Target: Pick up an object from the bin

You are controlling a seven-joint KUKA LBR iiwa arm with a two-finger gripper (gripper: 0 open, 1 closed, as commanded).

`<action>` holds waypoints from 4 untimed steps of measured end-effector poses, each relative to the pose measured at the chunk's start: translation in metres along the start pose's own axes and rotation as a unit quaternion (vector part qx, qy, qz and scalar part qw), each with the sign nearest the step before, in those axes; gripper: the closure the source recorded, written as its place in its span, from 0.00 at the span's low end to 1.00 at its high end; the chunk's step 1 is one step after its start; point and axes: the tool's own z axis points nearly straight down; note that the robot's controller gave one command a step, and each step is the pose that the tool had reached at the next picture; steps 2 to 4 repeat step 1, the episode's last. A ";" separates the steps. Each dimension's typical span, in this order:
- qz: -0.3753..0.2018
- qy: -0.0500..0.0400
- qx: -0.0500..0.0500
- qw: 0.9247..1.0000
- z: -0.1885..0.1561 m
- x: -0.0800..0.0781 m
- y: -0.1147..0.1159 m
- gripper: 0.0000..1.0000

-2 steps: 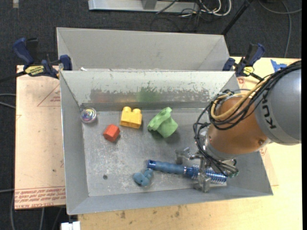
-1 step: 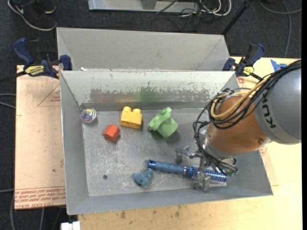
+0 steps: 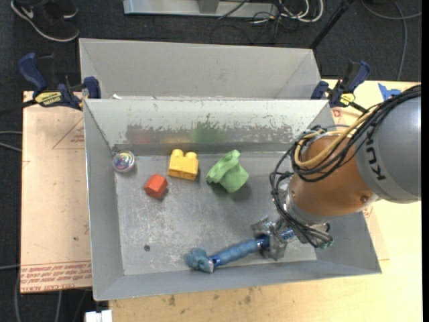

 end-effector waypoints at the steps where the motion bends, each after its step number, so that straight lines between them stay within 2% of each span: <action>1: 0.001 0.006 -0.002 1.000 -0.062 -0.003 0.000 1.00; 4: 0.001 0.006 -0.002 1.000 -0.062 -0.003 0.000 1.00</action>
Offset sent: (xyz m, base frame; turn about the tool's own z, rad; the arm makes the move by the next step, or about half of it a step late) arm -0.0002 0.0000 0.0600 0.0000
